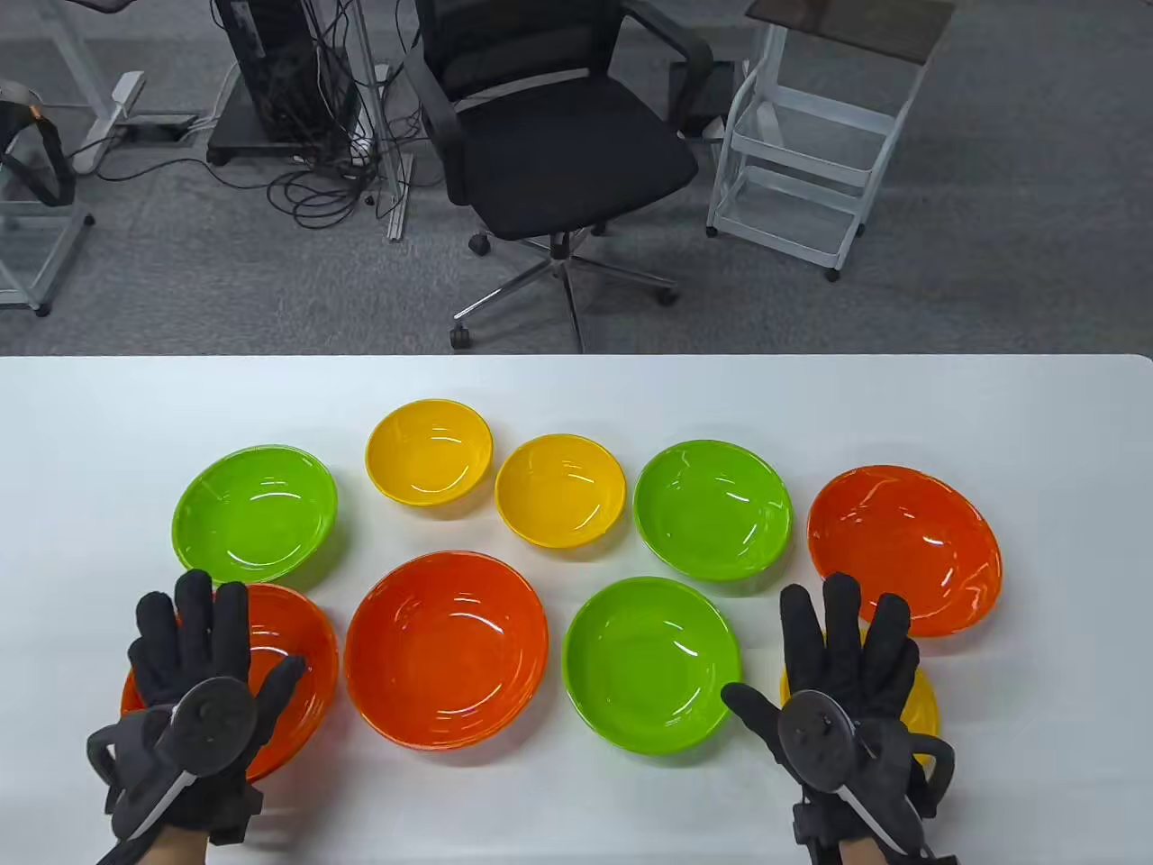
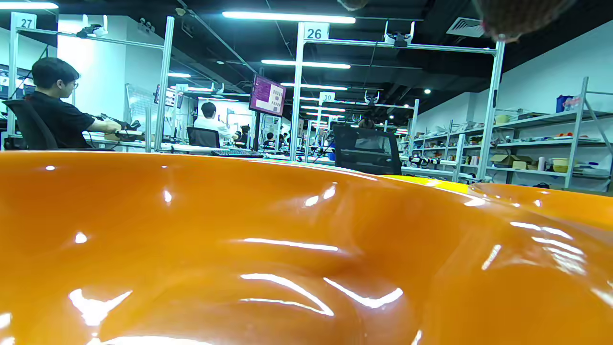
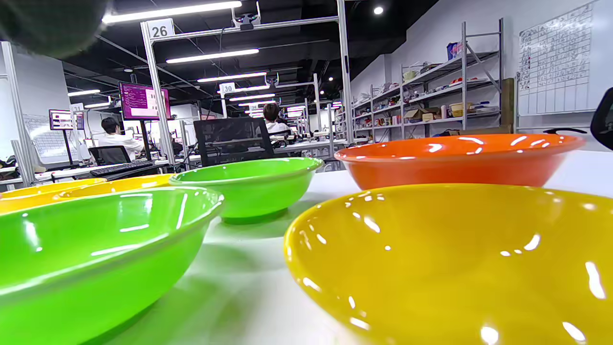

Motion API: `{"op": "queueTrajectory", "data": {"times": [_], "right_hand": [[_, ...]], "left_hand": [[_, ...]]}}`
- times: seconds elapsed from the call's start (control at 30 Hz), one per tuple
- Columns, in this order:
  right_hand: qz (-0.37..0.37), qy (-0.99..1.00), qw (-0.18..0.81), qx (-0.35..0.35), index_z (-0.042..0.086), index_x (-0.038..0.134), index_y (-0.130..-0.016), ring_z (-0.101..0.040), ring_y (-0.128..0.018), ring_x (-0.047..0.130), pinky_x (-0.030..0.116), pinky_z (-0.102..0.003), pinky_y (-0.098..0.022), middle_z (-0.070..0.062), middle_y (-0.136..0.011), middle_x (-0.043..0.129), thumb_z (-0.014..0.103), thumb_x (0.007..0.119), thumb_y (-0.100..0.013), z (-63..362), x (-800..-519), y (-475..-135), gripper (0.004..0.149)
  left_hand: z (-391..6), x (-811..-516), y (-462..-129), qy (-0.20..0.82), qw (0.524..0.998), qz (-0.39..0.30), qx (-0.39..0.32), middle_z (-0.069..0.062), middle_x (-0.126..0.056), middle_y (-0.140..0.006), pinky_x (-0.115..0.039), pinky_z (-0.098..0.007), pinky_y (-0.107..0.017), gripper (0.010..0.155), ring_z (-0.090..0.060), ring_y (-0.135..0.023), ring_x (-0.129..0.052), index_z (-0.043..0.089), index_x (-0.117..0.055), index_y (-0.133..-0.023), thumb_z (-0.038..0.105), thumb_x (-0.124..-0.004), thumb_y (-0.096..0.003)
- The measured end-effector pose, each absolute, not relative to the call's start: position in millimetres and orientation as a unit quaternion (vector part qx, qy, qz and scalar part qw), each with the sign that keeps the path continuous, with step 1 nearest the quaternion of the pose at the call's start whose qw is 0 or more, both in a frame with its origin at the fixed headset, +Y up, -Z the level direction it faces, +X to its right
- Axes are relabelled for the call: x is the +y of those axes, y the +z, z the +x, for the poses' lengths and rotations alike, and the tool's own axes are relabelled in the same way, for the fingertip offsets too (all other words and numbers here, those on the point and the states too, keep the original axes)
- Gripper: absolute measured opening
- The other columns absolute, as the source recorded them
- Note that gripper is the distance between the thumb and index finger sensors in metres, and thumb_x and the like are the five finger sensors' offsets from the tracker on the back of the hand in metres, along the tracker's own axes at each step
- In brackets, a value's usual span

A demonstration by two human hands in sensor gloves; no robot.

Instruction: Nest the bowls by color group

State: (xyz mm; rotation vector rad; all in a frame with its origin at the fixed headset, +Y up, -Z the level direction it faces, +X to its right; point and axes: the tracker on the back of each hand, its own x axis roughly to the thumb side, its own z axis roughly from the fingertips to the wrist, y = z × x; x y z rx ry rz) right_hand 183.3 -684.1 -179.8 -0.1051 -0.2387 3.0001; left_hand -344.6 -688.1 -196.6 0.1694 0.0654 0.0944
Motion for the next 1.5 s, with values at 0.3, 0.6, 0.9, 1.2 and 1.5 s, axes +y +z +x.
{"op": "queueTrajectory", "data": {"times": [0.3,0.6,0.9,1.2,1.5], "right_hand": [[-0.031,0.995,0.066,-0.073,0.032,0.008,-0.113,-0.056,-0.106,-0.001,0.023,-0.071,-0.08,-0.008,-0.12,-0.009,0.075,0.065,-0.043,181.7,-686.0,-180.1,0.1],[-0.048,0.992,0.081,-0.082,0.03,0.011,-0.114,-0.057,-0.107,0.002,0.025,-0.071,-0.08,-0.009,-0.121,-0.005,0.074,0.065,-0.043,189.1,-683.1,-180.1,0.1],[-0.09,0.987,0.092,-0.099,0.026,0.019,-0.116,-0.056,-0.111,0.018,0.031,-0.071,-0.08,-0.011,-0.125,0.013,0.071,0.065,-0.046,198.6,-677.6,-180.2,0.094],[-0.229,0.968,0.08,0.069,0.023,0.037,-0.115,-0.049,-0.113,0.047,0.045,-0.064,-0.081,-0.008,-0.124,0.042,0.061,0.073,-0.051,219.4,-662.3,-245.1,0.083],[-0.277,0.947,-0.008,0.16,0.023,0.041,-0.115,-0.045,-0.115,0.04,0.037,-0.064,-0.083,-0.007,-0.123,0.046,0.06,0.075,-0.05,213.6,-685.8,-294.5,0.082]], "left_hand": [[-342.3,-679.9,-192.9,0.066,0.994,0.091,0.016,-0.023,-0.031,-0.125,-0.042,-0.071,-0.077,0.088,-0.058,-0.109,-0.032,0.016,-0.033,-0.117,0.064,-0.061,-0.0488],[-329.6,-673.3,-186.9,0.059,0.993,0.104,-0.017,-0.023,-0.037,-0.125,-0.043,-0.072,-0.076,0.088,-0.059,-0.109,-0.035,0.016,-0.035,-0.117,0.064,-0.061,-0.0487],[-322.2,-673.2,-184.5,0.067,0.993,0.09,-0.048,-0.024,-0.036,-0.124,-0.044,-0.071,-0.076,0.088,-0.059,-0.109,-0.035,0.015,-0.035,-0.117,0.064,-0.062,-0.0485],[-328.2,-674.3,-185.0,0.059,0.993,0.096,-0.032,-0.024,-0.038,-0.124,-0.045,-0.071,-0.076,0.087,-0.059,-0.109,-0.037,0.015,-0.036,-0.117,0.063,-0.062,-0.0485],[-325.7,-672.3,-185.4,0.067,0.992,0.096,-0.04,-0.024,-0.034,-0.124,-0.044,-0.071,-0.076,0.086,-0.059,-0.108,-0.032,0.015,-0.036,-0.117,0.062,-0.061,-0.0495]]}}
